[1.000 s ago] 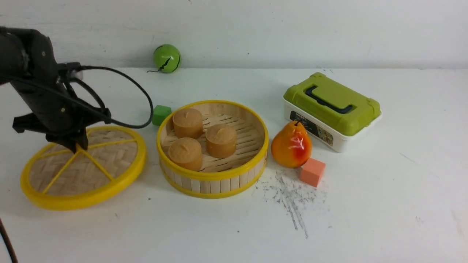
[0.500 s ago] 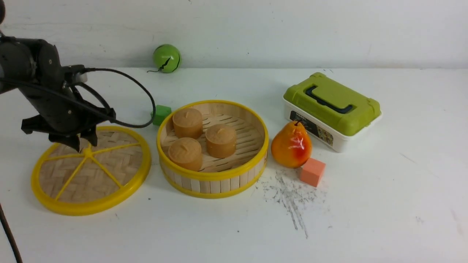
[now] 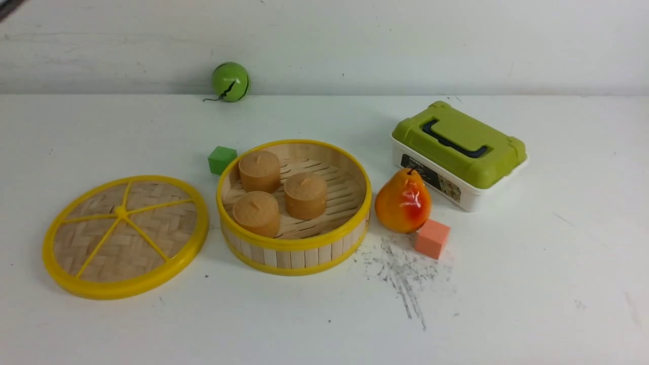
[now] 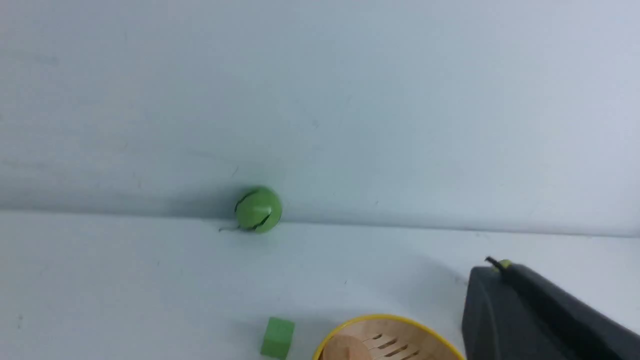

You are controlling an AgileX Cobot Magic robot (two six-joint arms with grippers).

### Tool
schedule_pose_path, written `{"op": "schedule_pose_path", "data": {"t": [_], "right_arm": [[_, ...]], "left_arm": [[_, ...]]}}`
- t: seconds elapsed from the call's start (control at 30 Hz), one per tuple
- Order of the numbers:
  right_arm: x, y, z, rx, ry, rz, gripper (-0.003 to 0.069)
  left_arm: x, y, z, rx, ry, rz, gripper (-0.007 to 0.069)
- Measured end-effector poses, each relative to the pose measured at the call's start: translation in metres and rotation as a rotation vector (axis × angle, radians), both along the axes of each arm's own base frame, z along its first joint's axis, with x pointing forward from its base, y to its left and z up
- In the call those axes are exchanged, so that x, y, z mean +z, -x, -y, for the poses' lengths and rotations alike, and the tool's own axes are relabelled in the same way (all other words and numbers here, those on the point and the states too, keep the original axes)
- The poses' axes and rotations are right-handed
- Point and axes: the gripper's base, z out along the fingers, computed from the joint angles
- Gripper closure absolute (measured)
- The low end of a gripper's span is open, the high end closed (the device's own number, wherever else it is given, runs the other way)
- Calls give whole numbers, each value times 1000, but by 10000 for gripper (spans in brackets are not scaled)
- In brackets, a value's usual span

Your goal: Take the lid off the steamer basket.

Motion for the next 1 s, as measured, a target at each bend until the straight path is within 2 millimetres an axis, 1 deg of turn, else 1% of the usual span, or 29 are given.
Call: {"op": "schedule_pose_path", "data": {"t": [0.03, 0.1, 0.23, 0.3, 0.33, 0.37, 0.4, 0.5, 0.53, 0.6, 0.73, 0.8, 1.0], "right_arm": [[0, 0, 0, 0, 0, 0, 419], [0, 0, 0, 0, 0, 0, 419], [0, 0, 0, 0, 0, 0, 419], [0, 0, 0, 0, 0, 0, 419], [0, 0, 0, 0, 0, 0, 419], [0, 0, 0, 0, 0, 0, 419], [0, 0, 0, 0, 0, 0, 419], [0, 0, 0, 0, 0, 1, 419], [0, 0, 0, 0, 0, 1, 419], [0, 0, 0, 0, 0, -1, 419], [0, 0, 0, 0, 0, -1, 419], [0, 0, 0, 0, 0, -1, 419], [0, 0, 0, 0, 0, -1, 419]], "left_arm": [[0, 31, 1, -7, -4, 51, 637], [-16, 77, 1, -12, -14, 104, 637], [-66, 136, 0, -1, -18, 160, 637], [-96, 150, 0, 5, 11, 157, 637], [-110, 154, -1, 8, 23, 152, 637], [-113, 155, -1, 8, 26, 153, 637], [-133, 159, -1, 15, 27, 153, 637], [-169, 167, -3, 38, 38, 204, 637], [-171, 166, -4, 40, 39, 203, 637], [-183, 162, -6, 61, 52, 232, 637], [-188, 155, -6, 72, 55, 219, 637], [-194, 145, -7, 75, 53, 166, 637], [-209, 131, -6, 76, 48, 64, 637]]}}
